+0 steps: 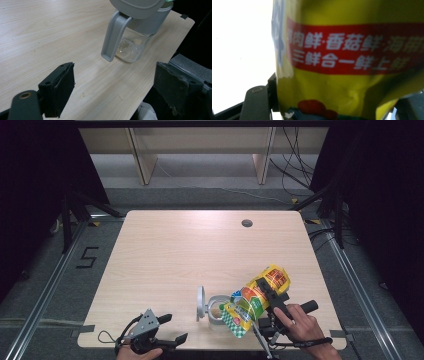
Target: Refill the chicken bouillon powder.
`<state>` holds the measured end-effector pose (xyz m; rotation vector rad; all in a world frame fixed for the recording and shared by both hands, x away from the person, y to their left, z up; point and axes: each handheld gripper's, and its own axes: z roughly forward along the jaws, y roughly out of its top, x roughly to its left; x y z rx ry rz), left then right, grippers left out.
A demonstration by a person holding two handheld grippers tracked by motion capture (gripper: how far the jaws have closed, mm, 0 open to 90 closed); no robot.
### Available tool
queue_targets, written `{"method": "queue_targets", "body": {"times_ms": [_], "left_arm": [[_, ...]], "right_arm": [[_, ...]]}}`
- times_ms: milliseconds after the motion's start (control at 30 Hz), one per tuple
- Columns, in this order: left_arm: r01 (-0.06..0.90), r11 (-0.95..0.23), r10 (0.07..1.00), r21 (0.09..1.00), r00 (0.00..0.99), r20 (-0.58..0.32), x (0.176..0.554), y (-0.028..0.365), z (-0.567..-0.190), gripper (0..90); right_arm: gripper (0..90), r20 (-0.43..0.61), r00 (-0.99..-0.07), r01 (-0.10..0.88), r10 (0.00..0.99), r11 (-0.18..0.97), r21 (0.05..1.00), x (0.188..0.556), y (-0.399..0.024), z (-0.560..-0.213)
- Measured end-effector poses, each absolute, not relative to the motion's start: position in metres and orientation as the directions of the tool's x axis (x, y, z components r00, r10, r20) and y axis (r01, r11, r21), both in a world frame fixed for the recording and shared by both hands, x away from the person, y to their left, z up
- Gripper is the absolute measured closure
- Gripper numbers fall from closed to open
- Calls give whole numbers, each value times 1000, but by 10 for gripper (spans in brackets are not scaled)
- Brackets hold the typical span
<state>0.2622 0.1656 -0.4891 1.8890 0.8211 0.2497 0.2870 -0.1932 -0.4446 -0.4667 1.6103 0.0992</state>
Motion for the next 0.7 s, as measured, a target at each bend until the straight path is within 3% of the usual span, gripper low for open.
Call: {"method": "queue_targets", "body": {"times_ms": [67,333,500,533,700], "left_arm": [[430,-246,641,869,745,-187,262,165,-489,164],[453,-246,659,857,727,-196,260,165,-489,164],[454,-234,658,860,725,-205,260,165,-489,164],[430,-246,640,869,745,-187,262,165,-489,164],[429,-261,641,865,747,-177,262,166,-488,165]], "right_arm": [[305,-977,-38,-341,-209,922,-184,286,-194,-446],[306,-962,18,-343,-273,902,-262,285,-192,-443],[306,-968,-2,-340,-252,910,-236,285,-194,-445],[307,-956,25,-355,-292,892,-282,286,-192,-441],[306,-963,11,-341,-268,905,-255,285,-194,-443]]}}
